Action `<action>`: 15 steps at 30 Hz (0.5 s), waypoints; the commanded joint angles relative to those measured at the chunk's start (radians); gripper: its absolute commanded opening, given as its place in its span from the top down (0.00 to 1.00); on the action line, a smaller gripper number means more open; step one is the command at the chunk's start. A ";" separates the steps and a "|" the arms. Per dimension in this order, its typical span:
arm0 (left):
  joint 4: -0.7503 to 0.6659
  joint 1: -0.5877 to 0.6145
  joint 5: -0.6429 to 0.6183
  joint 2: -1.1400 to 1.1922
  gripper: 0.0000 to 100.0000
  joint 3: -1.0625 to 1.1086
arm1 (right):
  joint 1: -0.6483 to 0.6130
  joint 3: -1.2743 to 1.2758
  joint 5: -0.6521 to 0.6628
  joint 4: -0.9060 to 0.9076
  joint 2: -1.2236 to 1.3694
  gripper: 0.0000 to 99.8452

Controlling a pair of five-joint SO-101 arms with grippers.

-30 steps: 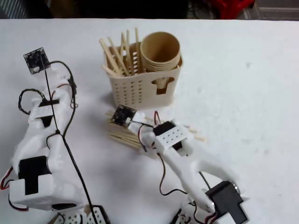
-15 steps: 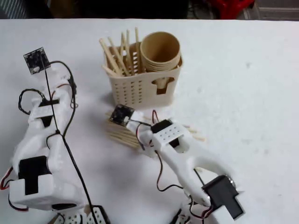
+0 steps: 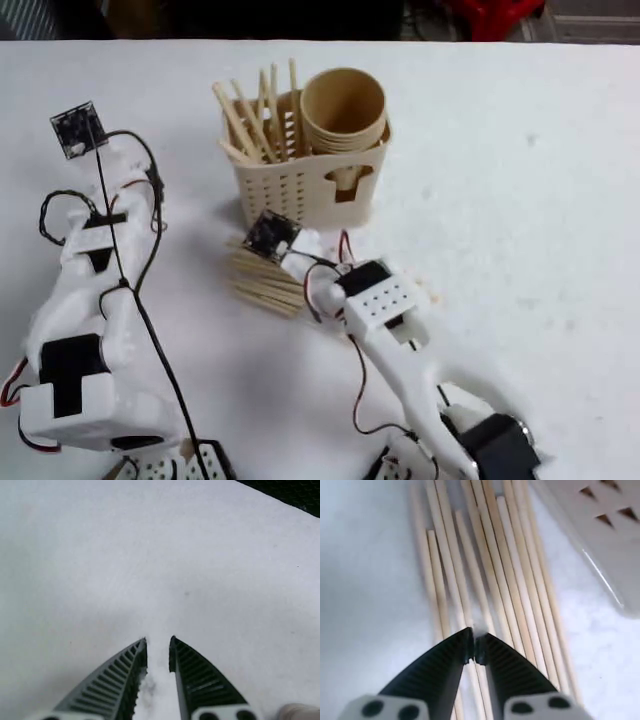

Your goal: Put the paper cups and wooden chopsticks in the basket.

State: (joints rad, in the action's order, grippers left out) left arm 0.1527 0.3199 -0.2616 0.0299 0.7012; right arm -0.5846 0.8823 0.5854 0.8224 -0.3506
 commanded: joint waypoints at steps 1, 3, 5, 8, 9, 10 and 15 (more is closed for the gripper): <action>0.008 0.013 0.009 -0.007 0.91 -0.046 | 0.007 0.002 -0.011 0.002 -0.038 0.98; 0.008 0.013 0.009 -0.007 0.91 -0.044 | 0.007 -0.005 -0.011 -0.004 0.001 0.94; 0.008 0.013 0.009 -0.007 0.91 -0.043 | 0.012 -0.021 -0.011 -0.024 0.054 0.90; 0.008 0.013 0.009 -0.007 0.91 -0.043 | 0.008 -0.051 -0.011 -0.041 0.150 0.86; 0.008 0.013 0.009 -0.007 0.91 -0.043 | 0.005 -0.060 -0.008 -0.042 0.177 0.87; 0.008 0.013 0.009 -0.007 0.91 -0.043 | 0.004 -0.071 0.008 -0.042 0.203 0.87; 0.008 0.013 0.009 -0.007 0.91 -0.043 | 0.010 -0.127 0.029 -0.038 0.309 0.89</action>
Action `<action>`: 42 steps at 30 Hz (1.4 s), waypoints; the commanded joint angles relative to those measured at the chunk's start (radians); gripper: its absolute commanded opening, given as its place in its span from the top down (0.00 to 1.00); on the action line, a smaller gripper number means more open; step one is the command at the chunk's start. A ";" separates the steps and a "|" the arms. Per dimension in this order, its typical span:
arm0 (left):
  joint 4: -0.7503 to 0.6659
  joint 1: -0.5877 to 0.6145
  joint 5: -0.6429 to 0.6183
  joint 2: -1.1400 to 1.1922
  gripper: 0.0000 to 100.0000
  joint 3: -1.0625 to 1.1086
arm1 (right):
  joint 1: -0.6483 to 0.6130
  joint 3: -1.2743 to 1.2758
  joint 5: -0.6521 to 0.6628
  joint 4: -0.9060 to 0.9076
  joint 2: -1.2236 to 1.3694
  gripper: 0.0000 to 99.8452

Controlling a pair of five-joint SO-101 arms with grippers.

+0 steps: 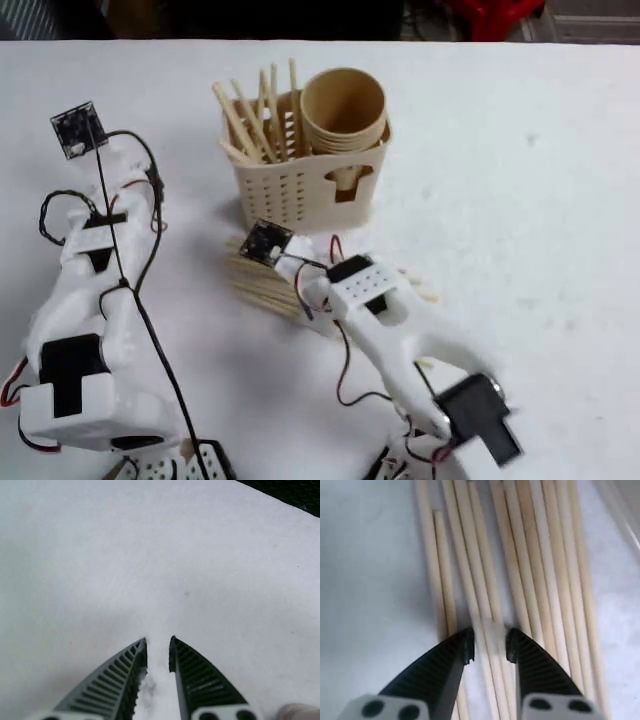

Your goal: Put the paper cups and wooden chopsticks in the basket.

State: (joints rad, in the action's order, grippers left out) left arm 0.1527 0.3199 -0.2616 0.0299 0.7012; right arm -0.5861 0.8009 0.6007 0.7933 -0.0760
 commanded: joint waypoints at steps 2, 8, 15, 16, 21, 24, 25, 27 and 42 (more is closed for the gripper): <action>0.008 0.013 0.009 -0.007 0.91 -0.043 | 0.007 -0.052 0.015 -0.007 0.050 0.92; 0.008 0.013 0.009 -0.007 0.91 -0.044 | 0.015 -0.040 0.006 0.008 -0.031 0.98; 0.008 0.013 0.009 -0.007 0.91 -0.046 | 0.013 0.043 -0.044 0.030 -0.246 0.98; 0.008 0.013 0.009 -0.007 0.91 -0.046 | 0.013 0.057 -0.046 0.030 -0.275 0.98; 0.008 0.013 0.009 -0.007 0.91 -0.044 | 0.012 0.112 -0.048 0.030 -0.400 0.98; 0.008 0.013 0.009 -0.007 0.91 -0.044 | 0.013 0.126 -0.049 0.031 -0.469 0.98; 0.008 0.013 0.009 -0.007 0.91 -0.046 | 0.015 0.126 -0.051 0.035 -0.498 0.98; 0.008 0.013 0.009 -0.007 0.91 -0.048 | 0.008 0.123 -0.057 0.051 -0.573 0.98; 0.008 0.010 0.009 -0.007 0.91 -0.048 | -0.062 -0.290 -0.267 -0.314 -0.786 0.98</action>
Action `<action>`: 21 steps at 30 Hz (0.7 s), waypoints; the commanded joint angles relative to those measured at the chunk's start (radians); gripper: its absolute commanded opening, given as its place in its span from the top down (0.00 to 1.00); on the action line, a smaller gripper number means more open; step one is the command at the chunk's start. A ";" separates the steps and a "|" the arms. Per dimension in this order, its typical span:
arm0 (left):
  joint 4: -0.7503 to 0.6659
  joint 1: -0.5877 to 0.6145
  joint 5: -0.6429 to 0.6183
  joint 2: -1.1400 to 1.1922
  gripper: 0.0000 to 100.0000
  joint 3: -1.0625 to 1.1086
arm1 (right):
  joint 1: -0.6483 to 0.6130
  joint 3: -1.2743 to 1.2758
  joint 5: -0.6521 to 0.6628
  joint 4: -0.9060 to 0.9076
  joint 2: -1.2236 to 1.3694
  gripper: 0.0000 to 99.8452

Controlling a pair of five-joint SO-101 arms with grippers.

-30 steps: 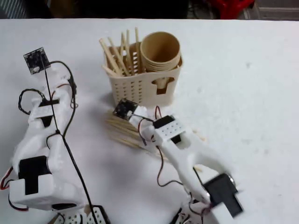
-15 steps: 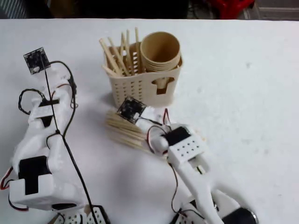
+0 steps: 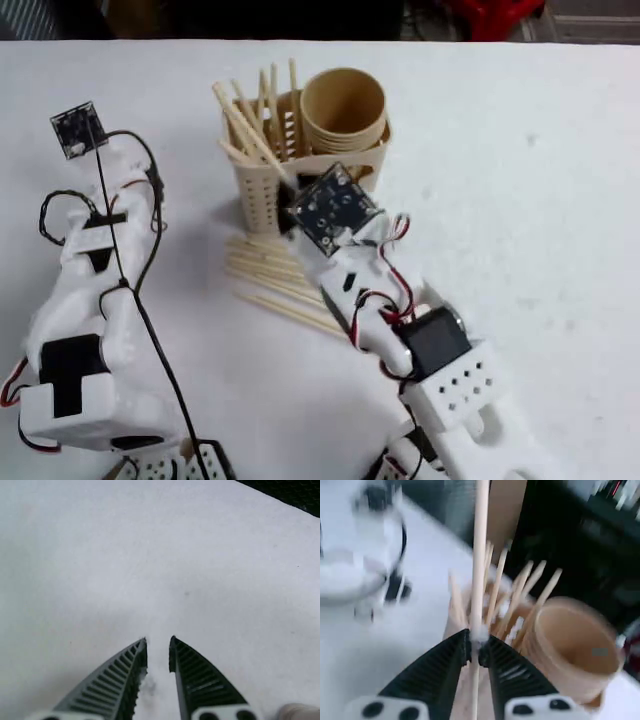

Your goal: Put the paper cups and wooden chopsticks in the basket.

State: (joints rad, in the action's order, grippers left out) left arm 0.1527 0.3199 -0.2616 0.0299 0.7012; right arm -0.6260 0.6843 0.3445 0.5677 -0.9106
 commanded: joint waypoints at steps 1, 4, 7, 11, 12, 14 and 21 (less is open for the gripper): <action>0.008 0.008 0.009 -0.007 0.91 -0.046 | -0.022 -0.229 -0.012 -0.127 0.091 0.98; 0.008 0.008 0.009 -0.007 0.91 -0.044 | -0.022 -0.382 -0.008 -0.262 0.254 0.98; 0.008 0.008 0.009 -0.007 0.91 -0.044 | -0.016 -0.480 -0.012 -0.358 0.415 0.98; 0.008 0.008 0.009 -0.007 0.91 -0.044 | -0.018 -0.506 -0.014 -0.492 0.558 0.98; 0.008 0.008 0.009 -0.007 0.91 -0.044 | -0.019 -0.506 -0.014 -0.518 0.579 0.98; 0.008 0.008 0.009 -0.007 0.91 -0.044 | -0.016 -0.502 -0.014 -0.559 0.610 0.98; 0.008 0.008 0.009 -0.007 0.91 -0.046 | -0.015 -0.459 -0.015 -0.568 0.619 0.91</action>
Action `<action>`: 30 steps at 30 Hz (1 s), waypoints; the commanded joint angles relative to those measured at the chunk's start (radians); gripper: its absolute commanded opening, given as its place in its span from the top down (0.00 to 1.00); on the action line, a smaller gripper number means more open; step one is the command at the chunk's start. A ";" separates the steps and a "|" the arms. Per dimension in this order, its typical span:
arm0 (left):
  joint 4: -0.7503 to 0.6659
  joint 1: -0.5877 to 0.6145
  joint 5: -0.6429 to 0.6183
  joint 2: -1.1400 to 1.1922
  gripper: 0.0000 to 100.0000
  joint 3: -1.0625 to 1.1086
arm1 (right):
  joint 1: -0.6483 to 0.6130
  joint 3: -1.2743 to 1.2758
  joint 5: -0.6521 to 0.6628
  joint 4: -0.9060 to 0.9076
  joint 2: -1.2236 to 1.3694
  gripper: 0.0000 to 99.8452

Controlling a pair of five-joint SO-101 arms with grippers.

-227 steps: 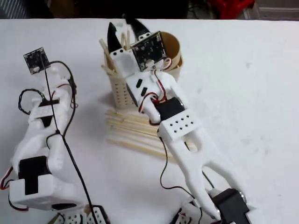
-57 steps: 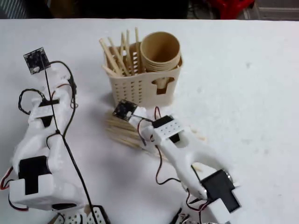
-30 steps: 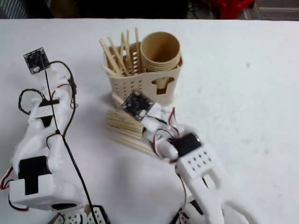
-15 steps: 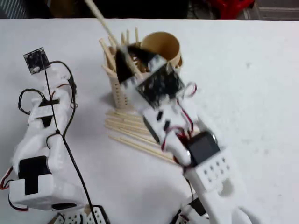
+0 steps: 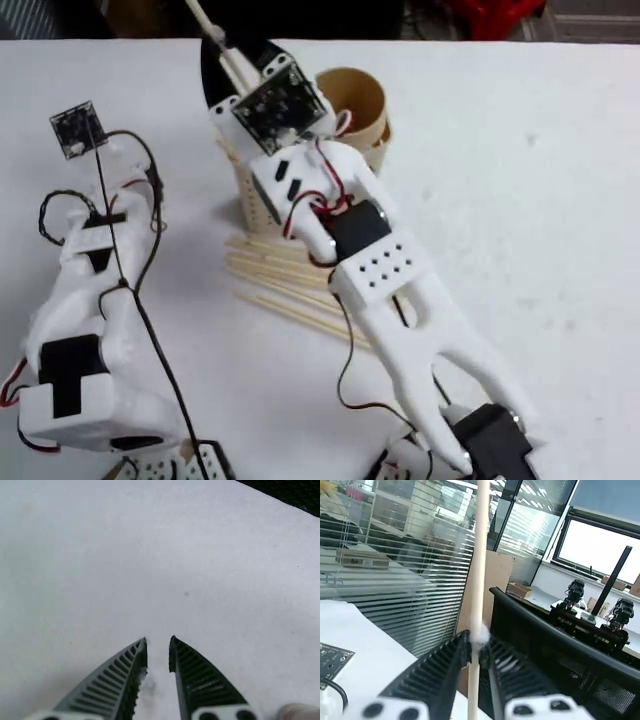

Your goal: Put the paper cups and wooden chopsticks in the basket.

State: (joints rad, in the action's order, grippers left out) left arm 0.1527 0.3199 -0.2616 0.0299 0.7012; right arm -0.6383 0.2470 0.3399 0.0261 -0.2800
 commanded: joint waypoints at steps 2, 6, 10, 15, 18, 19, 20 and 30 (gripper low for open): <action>0.008 0.008 0.009 -0.007 0.91 -0.046 | 0.010 -0.021 -0.028 -0.008 -0.012 0.84; 0.008 0.008 0.009 -0.007 0.91 -0.044 | 0.027 -0.028 -0.091 0.082 -0.013 0.82; 0.008 0.008 0.009 -0.007 0.91 -0.044 | 0.048 -0.023 -0.089 0.216 -0.028 0.88; 0.008 0.008 0.009 -0.007 0.91 -0.043 | 0.059 0.008 -0.087 0.602 -0.151 0.94; 0.008 0.008 0.009 -0.007 0.91 -0.046 | 0.053 0.086 -0.087 0.826 -0.251 0.95; 0.008 0.010 0.009 -0.007 0.91 -0.048 | 0.053 0.118 -0.087 0.881 -0.282 0.95; 0.008 0.010 0.009 -0.007 0.91 -0.049 | 0.054 0.152 -0.086 0.929 -0.312 0.95; 0.008 0.012 0.009 -0.007 0.91 -0.044 | -0.065 0.545 0.176 0.961 -0.314 0.95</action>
State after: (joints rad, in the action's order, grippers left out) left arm 0.1527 0.3199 -0.2616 0.0299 0.7012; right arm -0.6552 0.7380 0.4258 1.0280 -0.6176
